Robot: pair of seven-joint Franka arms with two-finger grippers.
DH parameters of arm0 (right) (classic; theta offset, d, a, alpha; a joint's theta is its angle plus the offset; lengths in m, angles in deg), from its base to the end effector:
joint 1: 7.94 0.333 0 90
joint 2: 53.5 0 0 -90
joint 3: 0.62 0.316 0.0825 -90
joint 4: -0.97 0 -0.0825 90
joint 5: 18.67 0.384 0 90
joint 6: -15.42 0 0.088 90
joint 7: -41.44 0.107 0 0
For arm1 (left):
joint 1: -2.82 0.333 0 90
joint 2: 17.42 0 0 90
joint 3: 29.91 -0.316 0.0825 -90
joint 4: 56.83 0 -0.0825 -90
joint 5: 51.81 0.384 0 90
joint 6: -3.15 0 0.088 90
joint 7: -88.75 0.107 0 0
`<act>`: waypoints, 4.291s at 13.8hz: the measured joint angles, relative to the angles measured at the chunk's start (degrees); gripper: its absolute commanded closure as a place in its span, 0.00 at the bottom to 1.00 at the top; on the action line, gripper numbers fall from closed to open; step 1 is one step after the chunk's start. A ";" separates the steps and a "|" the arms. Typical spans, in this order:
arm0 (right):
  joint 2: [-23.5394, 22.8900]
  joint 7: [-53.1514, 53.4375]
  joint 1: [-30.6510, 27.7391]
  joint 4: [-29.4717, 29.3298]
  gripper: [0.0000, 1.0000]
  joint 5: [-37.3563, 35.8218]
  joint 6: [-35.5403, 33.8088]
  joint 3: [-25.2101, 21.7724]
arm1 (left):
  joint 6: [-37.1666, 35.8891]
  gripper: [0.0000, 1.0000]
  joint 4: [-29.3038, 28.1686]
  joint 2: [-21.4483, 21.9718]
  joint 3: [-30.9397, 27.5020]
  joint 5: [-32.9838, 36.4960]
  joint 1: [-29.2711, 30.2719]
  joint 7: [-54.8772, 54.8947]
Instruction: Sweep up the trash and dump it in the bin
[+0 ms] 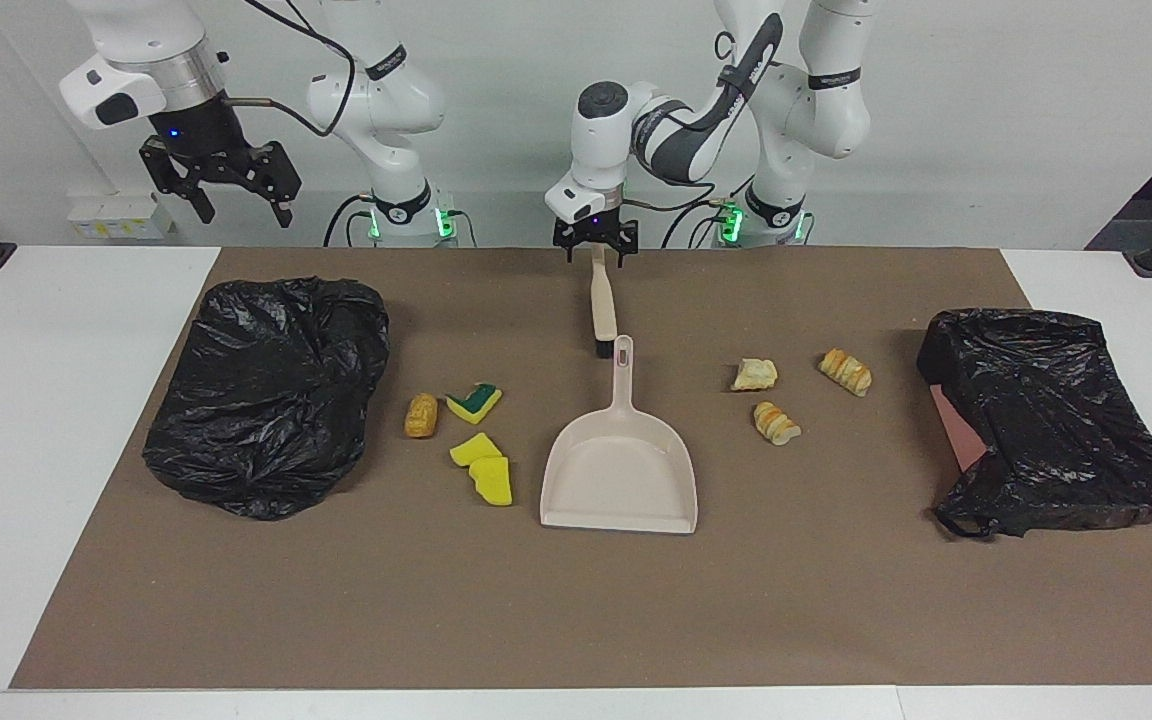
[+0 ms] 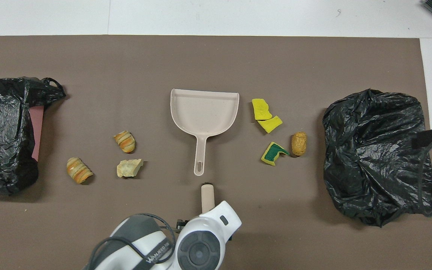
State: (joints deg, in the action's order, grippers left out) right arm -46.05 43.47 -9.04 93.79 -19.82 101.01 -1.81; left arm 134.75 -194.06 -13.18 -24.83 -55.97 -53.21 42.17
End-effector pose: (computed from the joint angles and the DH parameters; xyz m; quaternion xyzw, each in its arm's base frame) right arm 0.5048 -0.0233 0.6636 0.9992 -0.0384 0.0019 0.0087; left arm 0.2313 -0.4223 0.3435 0.9944 -0.1020 -0.0262 0.0041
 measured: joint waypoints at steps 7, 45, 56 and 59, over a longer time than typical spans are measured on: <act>0.00 -0.01 0.01 0.02 0.00 0.00 -0.10 0.20 | 0.90 1.00 -0.81 -0.66 -0.45 0.00 -0.11 -1.74; -37.47 56.57 3.97 8.42 0.48 -22.71 40.82 43.57 | -16.11 1.00 -3.59 7.55 -0.94 2.70 51.60 37.44; -33.63 43.25 1.49 6.43 1.00 -24.15 36.99 43.73 | -13.30 1.00 0.63 6.38 -1.98 -2.50 46.62 38.50; -29.79 29.56 -0.03 7.54 1.00 -23.41 33.58 43.86 | -12.96 1.00 2.90 4.44 -2.18 -1.81 48.48 38.67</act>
State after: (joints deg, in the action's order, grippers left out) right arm -75.84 73.03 -9.08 101.32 -43.23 134.59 42.04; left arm 121.79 -191.16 -8.74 -27.01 -57.79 -4.74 80.84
